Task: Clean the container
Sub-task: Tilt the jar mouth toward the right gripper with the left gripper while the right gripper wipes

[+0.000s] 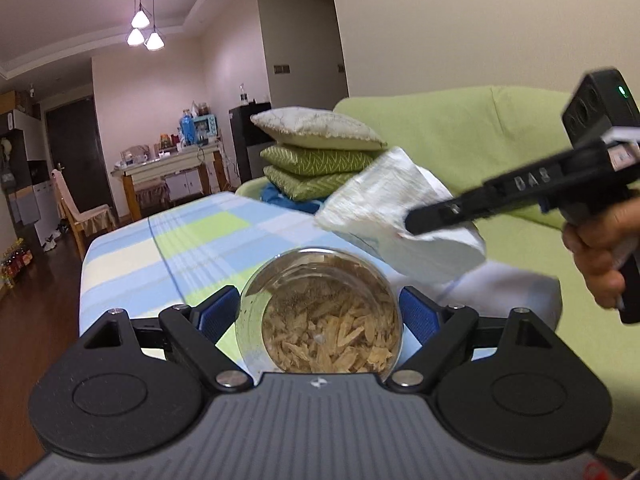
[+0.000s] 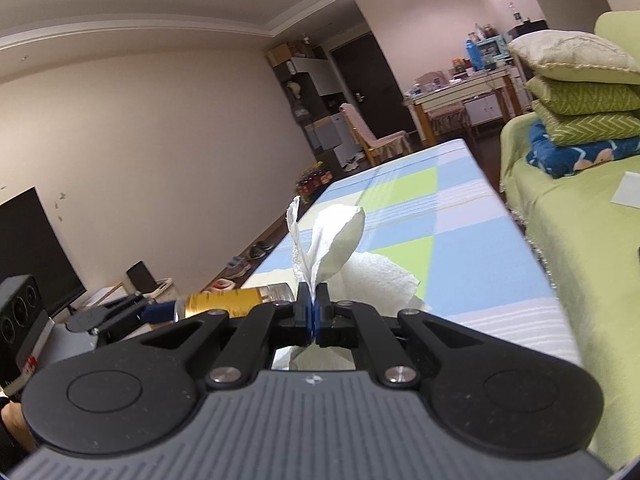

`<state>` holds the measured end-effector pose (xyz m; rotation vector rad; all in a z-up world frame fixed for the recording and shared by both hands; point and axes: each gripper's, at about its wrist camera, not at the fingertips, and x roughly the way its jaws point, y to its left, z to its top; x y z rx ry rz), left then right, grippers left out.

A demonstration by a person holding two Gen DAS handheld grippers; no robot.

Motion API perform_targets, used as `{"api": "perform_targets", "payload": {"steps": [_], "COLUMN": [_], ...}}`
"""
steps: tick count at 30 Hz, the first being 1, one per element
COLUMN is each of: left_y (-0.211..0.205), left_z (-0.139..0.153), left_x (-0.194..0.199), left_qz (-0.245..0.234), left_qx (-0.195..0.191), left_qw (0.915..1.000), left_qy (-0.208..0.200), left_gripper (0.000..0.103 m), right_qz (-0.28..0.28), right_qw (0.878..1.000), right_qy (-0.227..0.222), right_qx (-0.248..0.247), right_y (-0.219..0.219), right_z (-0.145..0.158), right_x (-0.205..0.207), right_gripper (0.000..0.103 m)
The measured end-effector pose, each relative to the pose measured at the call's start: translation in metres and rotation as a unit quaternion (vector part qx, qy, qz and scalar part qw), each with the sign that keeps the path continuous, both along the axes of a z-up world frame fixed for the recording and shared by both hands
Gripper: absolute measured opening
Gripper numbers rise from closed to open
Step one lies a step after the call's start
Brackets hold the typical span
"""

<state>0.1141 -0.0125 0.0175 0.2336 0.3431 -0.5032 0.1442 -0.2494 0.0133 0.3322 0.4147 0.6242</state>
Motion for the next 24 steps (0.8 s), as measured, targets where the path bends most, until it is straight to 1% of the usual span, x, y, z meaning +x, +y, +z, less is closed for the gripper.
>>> {"api": "perform_targets", "payload": {"steps": [4, 7, 10, 12, 15, 17, 18, 19, 20, 21, 24], "left_y": [0.003, 0.003, 0.002, 0.001, -0.003, -0.004, -0.005, -0.005, -0.005, -0.006, -0.005], "left_z": [-0.004, -0.008, -0.011, -0.014, -0.017, -0.016, -0.016, -0.017, -0.017, -0.017, -0.016], "left_x": [-0.007, -0.011, -0.013, -0.013, -0.013, -0.012, -0.012, -0.012, -0.012, -0.011, -0.011], "left_qz": [-0.001, -0.002, -0.002, -0.003, -0.002, 0.001, 0.001, 0.001, 0.001, 0.001, 0.001], "left_qx": [0.013, 0.021, 0.025, 0.030, 0.034, 0.033, 0.033, 0.034, 0.035, 0.035, 0.035], "left_qw": [0.9999, 0.9997, 0.9996, 0.9995, 0.9994, 0.9994, 0.9994, 0.9993, 0.9993, 0.9993, 0.9993], "left_qy": [0.008, 0.009, 0.009, 0.011, 0.011, 0.012, 0.012, 0.012, 0.011, 0.011, 0.012], "left_gripper": [0.087, 0.087, 0.087, 0.086, 0.086, 0.086, 0.086, 0.086, 0.086, 0.086, 0.086], "right_qz": [0.023, 0.054, 0.084, 0.083, 0.085, 0.118, 0.137, 0.143, 0.147, 0.139, 0.102], "right_qw": [1.000, 0.998, 0.996, 0.996, 0.996, 0.992, 0.990, 0.989, 0.989, 0.990, 0.994], "right_qy": [-0.009, -0.008, -0.012, -0.021, -0.015, -0.008, -0.013, -0.020, -0.027, -0.027, -0.021], "right_qx": [0.015, 0.029, 0.022, 0.012, 0.021, 0.037, 0.034, 0.025, 0.016, 0.016, 0.026], "right_y": [0.006, 0.015, 0.033, 0.044, 0.053, 0.061, 0.065, 0.068, 0.070, 0.067, 0.051], "right_z": [0.005, 0.005, 0.002, 0.000, -0.006, -0.010, -0.011, -0.011, -0.010, -0.010, -0.011], "right_x": [-0.008, -0.012, -0.013, -0.011, -0.008, -0.011, -0.015, -0.019, -0.022, -0.020, -0.010], "right_gripper": [0.000, 0.000, 0.000, 0.000, 0.000, 0.000, 0.000, 0.000, 0.000, 0.000, 0.000]}}
